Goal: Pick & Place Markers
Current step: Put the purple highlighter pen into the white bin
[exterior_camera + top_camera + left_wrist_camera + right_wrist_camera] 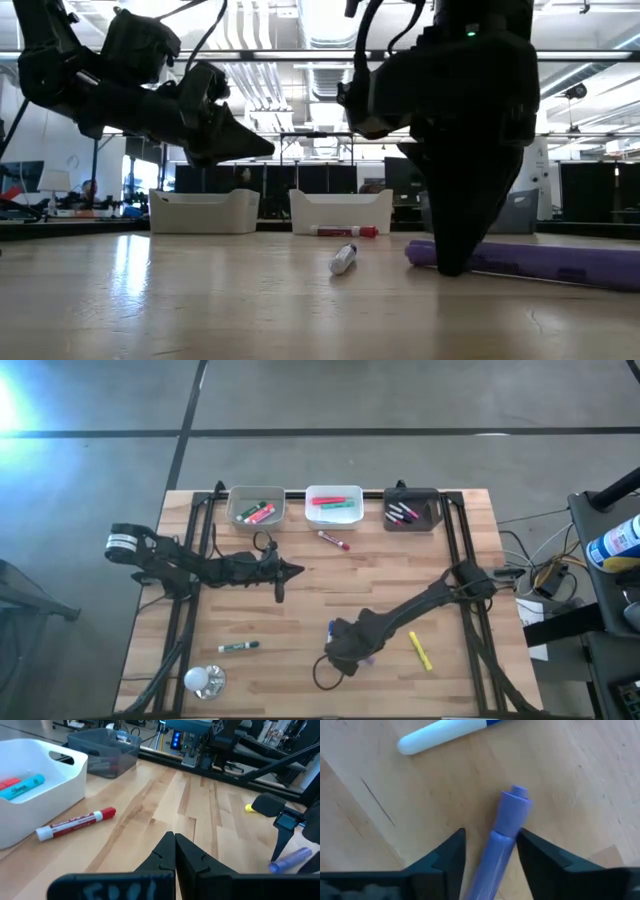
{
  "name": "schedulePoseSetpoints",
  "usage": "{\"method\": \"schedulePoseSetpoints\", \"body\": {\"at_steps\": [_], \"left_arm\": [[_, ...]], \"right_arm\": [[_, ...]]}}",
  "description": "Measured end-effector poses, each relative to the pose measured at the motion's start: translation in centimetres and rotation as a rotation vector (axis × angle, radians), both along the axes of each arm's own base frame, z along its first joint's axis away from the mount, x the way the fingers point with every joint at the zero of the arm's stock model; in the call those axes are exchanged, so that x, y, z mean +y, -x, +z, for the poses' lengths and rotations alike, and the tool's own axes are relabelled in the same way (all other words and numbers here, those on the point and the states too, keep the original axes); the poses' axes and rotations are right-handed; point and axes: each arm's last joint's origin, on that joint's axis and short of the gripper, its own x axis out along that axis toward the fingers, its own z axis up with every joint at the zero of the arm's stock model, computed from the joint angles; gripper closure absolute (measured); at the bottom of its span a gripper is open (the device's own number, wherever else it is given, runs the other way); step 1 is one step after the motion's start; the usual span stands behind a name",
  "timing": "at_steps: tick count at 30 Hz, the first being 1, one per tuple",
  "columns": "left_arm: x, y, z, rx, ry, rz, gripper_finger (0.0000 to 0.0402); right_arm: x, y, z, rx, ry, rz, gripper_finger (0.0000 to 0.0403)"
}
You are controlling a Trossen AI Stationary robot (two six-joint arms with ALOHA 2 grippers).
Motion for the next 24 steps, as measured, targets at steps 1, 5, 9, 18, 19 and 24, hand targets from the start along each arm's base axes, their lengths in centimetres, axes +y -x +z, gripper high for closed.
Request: {"method": "schedulePoseSetpoints", "body": {"at_steps": [1, 5, 9, 18, 19, 24], "left_arm": [[0.0, 0.0, 0.0, 0.001, 0.004, -0.001, 0.0401], [-0.2, 0.0, -0.1, 0.006, 0.023, -0.003, 0.0401], [-0.2, 0.0, -0.2, 0.015, 0.022, -0.006, 0.0401], [-0.2, -0.8, 0.8, -0.013, -0.054, -0.016, 0.0401], [-0.2, -0.9, 1.0, -0.018, -0.064, -0.017, 0.0401], [-0.2, -1.5, 1.8, -0.043, -0.095, -0.019, 0.0401]], "right_arm": [[0.0, 0.0, -0.2, 0.008, 0.004, 0.001, 0.0245], [0.0, 0.1, -0.3, 0.016, 0.009, 0.008, 0.0296], [-0.1, 0.2, 0.4, -0.002, 0.023, 0.076, 0.0341], [-1.2, 1.3, 4.7, -0.095, 0.089, 0.238, 0.0341], [-1.6, 1.4, 5.3, -0.112, 0.103, 0.257, 0.0341], [-5.6, 2.8, 10.1, -0.23, 0.201, 0.278, 0.0339]]}}
